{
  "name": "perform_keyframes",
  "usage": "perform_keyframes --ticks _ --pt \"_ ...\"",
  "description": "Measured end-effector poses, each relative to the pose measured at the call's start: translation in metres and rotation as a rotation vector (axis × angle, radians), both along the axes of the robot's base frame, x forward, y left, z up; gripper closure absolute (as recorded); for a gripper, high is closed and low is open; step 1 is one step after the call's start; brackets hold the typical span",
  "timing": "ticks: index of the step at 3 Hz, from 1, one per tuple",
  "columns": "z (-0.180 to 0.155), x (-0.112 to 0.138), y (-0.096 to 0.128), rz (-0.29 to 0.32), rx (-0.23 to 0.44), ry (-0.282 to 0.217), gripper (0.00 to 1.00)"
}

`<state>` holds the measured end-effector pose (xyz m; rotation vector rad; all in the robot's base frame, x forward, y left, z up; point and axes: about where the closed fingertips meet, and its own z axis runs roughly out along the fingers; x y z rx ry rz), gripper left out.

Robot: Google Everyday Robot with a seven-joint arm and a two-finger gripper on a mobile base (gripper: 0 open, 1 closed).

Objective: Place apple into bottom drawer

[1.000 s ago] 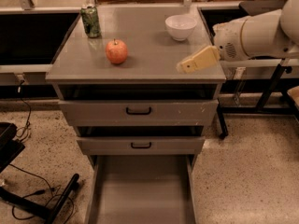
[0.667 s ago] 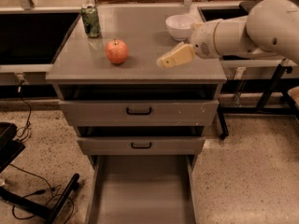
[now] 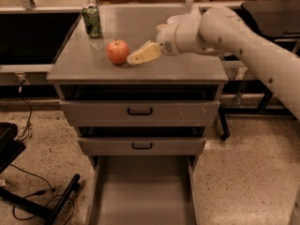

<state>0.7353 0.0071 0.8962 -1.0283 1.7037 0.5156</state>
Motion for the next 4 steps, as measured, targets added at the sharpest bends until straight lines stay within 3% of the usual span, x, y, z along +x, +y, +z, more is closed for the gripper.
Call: perform_keyframes --ticks 1,2,4 --pt "-0.014 0.002 0.052 0.074 0.052 0.031 0.0" --pt "-0.029 0.013 0.085 0.095 0.106 0.057 0.0" --pt "-0.049 0.042 0.12 0.099 0.143 0.053 0.42"
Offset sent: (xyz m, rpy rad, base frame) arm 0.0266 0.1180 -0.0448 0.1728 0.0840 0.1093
